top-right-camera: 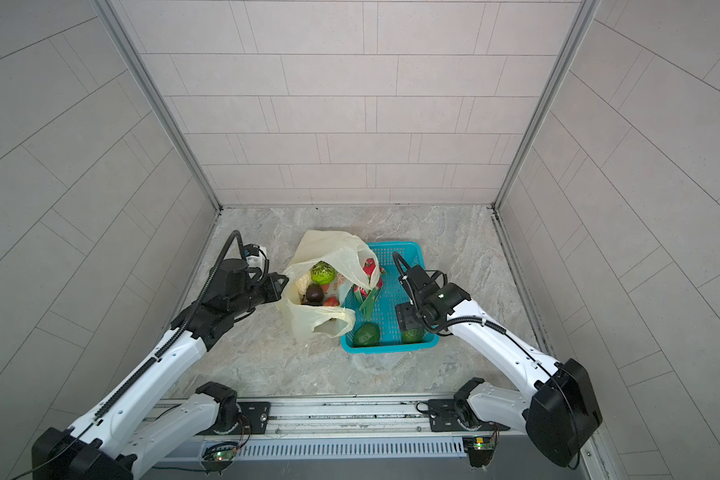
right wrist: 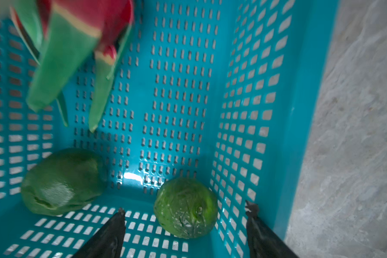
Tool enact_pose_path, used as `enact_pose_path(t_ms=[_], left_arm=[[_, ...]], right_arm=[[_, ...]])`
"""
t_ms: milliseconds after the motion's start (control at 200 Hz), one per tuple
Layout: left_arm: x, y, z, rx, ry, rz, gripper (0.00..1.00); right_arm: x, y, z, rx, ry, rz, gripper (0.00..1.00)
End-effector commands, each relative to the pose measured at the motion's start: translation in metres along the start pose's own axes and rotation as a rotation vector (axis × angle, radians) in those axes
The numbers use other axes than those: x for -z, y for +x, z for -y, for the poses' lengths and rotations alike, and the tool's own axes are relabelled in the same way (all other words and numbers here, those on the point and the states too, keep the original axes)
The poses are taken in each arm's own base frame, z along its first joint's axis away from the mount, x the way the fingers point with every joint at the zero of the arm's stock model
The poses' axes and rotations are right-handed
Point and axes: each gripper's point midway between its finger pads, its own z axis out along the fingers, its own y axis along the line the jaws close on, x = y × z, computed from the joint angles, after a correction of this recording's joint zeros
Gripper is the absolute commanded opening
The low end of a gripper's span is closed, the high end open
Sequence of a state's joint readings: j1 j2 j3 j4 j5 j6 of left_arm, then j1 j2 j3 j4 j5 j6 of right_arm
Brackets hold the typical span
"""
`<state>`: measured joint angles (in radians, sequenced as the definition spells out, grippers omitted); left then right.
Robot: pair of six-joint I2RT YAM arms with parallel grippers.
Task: Place the fruits into the plastic bag
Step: 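Lower the right gripper into the basket and grasp a dark green lime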
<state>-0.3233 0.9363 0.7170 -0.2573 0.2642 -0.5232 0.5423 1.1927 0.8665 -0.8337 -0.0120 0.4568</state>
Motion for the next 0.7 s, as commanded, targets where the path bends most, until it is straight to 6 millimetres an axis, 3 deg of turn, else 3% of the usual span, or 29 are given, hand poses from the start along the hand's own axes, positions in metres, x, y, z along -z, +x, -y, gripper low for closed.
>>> enact_pose_path(t_ms=[0,285,696], left_arm=[[0.002,-0.01,0.008,-0.018,0.019,0.033,0.0],[0.002,-0.011,0.008,-0.019,0.021,0.039,0.0],[0.006,-0.011,0.009,-0.018,0.026,0.049,0.0]], right_arm=[[-0.01,0.016,0.008,-0.015,0.057,-0.089,0.81],[-0.042,0.039,0.0,0.037,0.071,-0.287,0.8],[-0.067,0.027,-0.015,0.061,0.035,-0.298,0.7]])
